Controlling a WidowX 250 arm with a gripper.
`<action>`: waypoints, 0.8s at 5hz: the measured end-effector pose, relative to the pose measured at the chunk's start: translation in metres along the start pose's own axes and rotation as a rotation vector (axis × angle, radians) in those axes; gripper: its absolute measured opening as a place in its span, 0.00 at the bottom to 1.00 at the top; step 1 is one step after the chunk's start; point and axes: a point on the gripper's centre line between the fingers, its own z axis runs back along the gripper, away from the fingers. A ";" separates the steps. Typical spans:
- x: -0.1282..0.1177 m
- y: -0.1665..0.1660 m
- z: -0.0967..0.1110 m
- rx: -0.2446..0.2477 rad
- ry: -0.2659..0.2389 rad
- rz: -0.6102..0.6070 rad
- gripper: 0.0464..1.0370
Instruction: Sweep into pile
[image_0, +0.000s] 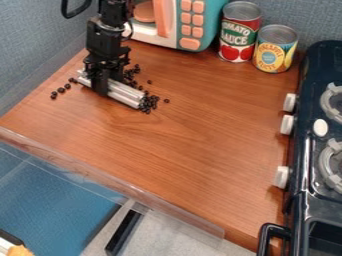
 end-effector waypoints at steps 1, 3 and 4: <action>-0.006 0.000 0.003 -0.008 0.024 0.012 0.35; -0.019 0.011 0.011 -0.047 0.077 -0.044 0.35; -0.014 0.024 0.016 -0.093 0.064 -0.070 0.35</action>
